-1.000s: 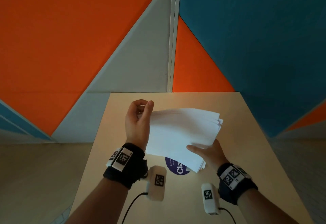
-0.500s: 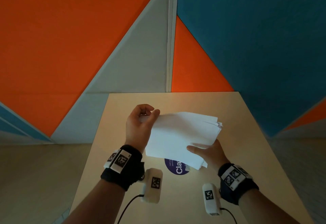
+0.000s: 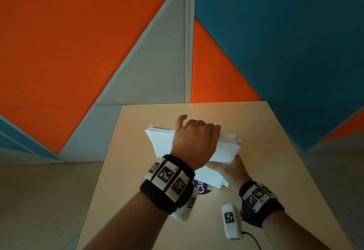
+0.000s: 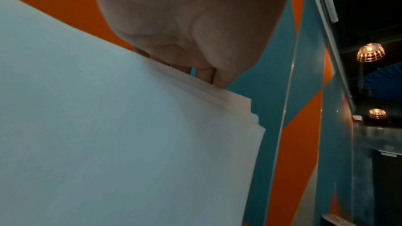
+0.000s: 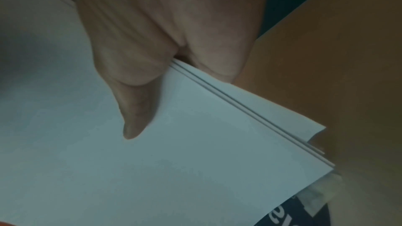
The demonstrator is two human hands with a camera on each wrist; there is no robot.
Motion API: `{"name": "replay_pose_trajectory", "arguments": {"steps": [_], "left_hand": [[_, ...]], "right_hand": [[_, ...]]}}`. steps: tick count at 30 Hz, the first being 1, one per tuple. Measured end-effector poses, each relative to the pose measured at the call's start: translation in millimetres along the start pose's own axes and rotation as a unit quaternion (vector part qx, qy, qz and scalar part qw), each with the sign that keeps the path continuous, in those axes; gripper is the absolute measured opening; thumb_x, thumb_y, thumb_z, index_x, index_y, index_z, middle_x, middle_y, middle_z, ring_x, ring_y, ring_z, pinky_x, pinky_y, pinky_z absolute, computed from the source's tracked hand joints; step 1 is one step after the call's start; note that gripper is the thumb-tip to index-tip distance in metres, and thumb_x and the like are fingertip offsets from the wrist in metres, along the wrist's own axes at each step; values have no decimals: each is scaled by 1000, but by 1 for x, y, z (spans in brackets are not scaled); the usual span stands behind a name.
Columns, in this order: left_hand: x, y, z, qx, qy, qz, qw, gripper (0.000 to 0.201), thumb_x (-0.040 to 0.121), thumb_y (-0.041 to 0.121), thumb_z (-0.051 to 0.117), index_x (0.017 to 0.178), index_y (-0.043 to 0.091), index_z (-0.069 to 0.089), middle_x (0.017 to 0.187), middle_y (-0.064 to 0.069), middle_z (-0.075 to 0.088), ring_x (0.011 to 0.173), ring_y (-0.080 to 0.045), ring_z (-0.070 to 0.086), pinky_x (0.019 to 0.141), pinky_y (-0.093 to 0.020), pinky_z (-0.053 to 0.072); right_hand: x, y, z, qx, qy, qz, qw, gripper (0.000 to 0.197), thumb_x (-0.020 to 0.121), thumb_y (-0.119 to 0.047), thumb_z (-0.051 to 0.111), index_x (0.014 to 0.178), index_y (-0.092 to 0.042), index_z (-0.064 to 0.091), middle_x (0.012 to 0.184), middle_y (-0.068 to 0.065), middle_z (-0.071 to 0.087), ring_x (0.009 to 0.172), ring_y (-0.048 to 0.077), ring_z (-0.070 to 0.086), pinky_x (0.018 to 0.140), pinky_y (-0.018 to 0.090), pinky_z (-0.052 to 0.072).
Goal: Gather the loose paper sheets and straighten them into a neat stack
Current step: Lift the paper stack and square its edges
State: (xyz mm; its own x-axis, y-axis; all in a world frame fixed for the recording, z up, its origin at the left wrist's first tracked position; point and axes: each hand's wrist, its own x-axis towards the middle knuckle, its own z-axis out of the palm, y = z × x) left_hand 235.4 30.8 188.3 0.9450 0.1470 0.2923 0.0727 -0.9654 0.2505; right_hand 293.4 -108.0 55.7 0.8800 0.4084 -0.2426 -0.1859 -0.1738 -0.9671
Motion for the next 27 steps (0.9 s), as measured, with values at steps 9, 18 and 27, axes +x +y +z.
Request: {"name": "replay_pose_trajectory", "arguments": {"steps": [9, 18, 27], "left_hand": [[3, 11, 9, 54, -48, 123, 990, 39, 98, 30, 32, 73, 17, 59, 53, 3, 48, 46, -25, 46, 69, -36, 49], [10, -21, -10, 74, -215, 93, 969, 41, 89, 48, 53, 124, 28, 53, 104, 1, 71, 93, -22, 66, 84, -33, 44], [-11, -78, -21, -242, -60, -65, 966, 9, 88, 29, 66, 86, 21, 67, 77, 3, 67, 68, -15, 55, 66, -29, 42]], "right_hand": [[5, 8, -2, -30, -9, -13, 999, 39, 61, -7, 89, 93, -19, 71, 89, 3, 78, 85, 17, 74, 77, 36, 59], [6, 8, -5, -44, -6, 3, 999, 31, 63, -18, 88, 90, -21, 74, 89, 2, 78, 87, 21, 74, 82, 43, 60], [-2, 2, -53, -80, -4, 6, 997, 19, 65, -20, 85, 81, -14, 77, 83, 3, 79, 77, 16, 74, 74, 40, 61]]}}
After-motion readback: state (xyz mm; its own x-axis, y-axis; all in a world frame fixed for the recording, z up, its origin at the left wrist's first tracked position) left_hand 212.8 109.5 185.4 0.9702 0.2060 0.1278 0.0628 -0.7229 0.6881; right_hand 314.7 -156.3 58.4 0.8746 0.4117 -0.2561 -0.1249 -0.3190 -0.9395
